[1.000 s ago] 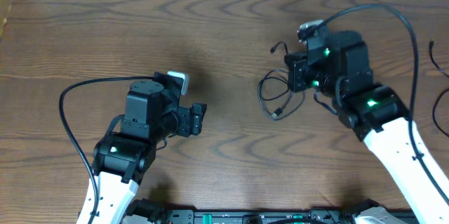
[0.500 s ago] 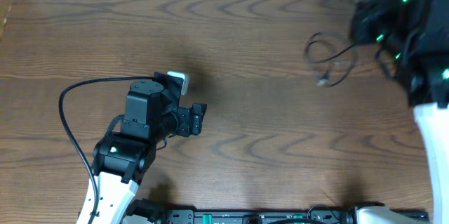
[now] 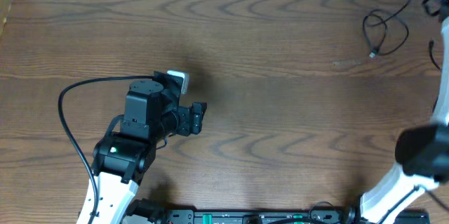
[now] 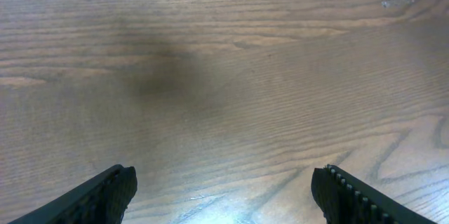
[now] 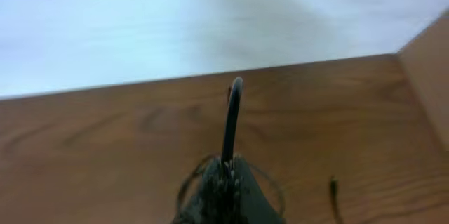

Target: Untangle cables

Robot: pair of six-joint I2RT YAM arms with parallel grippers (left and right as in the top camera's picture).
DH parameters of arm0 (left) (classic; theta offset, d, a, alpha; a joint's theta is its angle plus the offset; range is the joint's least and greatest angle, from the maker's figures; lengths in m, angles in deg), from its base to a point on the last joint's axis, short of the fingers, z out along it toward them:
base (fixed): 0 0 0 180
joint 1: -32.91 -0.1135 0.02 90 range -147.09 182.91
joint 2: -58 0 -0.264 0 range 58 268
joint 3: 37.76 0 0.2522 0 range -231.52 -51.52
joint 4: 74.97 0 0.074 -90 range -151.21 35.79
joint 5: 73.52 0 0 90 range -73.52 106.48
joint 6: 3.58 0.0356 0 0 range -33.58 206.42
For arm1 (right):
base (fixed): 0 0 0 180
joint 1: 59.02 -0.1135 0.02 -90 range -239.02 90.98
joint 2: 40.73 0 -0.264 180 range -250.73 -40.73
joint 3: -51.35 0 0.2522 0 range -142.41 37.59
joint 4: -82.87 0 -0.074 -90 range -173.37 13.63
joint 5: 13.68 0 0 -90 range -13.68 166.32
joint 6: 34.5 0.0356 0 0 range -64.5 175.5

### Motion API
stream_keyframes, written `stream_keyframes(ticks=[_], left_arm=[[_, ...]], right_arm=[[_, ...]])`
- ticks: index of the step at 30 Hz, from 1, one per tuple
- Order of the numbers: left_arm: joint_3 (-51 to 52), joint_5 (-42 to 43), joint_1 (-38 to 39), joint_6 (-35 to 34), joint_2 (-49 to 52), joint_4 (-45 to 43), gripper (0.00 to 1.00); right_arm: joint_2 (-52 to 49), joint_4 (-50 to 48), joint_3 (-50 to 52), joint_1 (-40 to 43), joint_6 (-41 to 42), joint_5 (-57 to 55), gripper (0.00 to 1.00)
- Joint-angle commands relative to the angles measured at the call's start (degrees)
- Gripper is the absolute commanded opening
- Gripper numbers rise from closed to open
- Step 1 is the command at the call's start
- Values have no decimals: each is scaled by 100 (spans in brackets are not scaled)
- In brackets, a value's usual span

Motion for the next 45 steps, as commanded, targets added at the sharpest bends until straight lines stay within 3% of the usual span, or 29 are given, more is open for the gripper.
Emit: stream_keyframes(ticks=[1,5,14,36,45], left_arm=[[31,-33,-17,-13,-46,-7,85],[31,-31,-15,-17,-48,-35,85],[31,417,-11,-11,-46,-494,85],[31,417,-11,-11,-46,-396,85],[31,420,-11,-11,-46,-398,85]], right_arm=[[-592,264,-1038,457,76,-457,1],[-1058,540,-1801,1110,87,-557,1],[-1108,433,-1827,2496,404,505,1],[-1733,428,-1825,2293,459,632,1],[-1733,560,-1825,2317,376,50,1]])
